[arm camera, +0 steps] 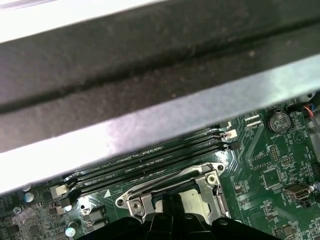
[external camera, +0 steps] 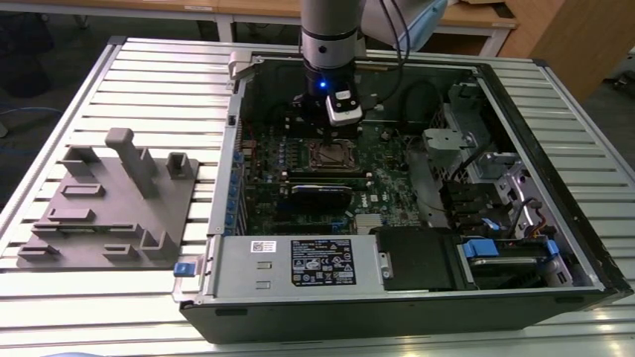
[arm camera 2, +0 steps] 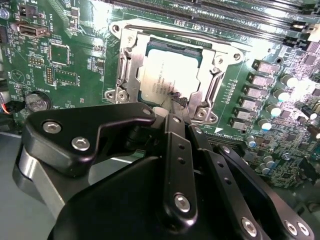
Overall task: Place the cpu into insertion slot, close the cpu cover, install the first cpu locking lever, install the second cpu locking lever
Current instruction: 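Install the first cpu locking lever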
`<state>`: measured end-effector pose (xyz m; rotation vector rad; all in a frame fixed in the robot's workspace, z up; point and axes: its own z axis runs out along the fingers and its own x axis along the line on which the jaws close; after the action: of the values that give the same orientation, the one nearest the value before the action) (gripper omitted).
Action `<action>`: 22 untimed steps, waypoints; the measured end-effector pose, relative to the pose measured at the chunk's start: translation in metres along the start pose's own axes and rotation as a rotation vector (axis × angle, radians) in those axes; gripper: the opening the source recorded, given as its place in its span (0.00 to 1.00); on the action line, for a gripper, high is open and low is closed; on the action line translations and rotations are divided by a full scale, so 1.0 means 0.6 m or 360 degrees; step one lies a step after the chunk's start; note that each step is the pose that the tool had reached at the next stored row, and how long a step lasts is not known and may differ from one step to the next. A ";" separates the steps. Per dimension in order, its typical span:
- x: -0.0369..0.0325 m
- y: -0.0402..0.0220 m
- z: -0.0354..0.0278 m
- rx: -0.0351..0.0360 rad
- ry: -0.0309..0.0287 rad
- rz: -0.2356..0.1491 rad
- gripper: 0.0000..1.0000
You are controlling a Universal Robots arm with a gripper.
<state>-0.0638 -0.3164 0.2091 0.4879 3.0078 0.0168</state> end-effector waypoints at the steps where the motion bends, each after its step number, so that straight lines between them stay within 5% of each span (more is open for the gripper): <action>1: 0.000 0.000 0.000 0.0000 0.00005 0.0000 0.11; 12: -0.013 0.004 0.002 -0.0004 0.00018 -0.0048 0.11; 22: -0.018 -0.012 0.003 -0.0009 0.00031 -0.0097 0.11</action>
<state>-0.0558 -0.3264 0.2083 0.3959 3.0220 0.0211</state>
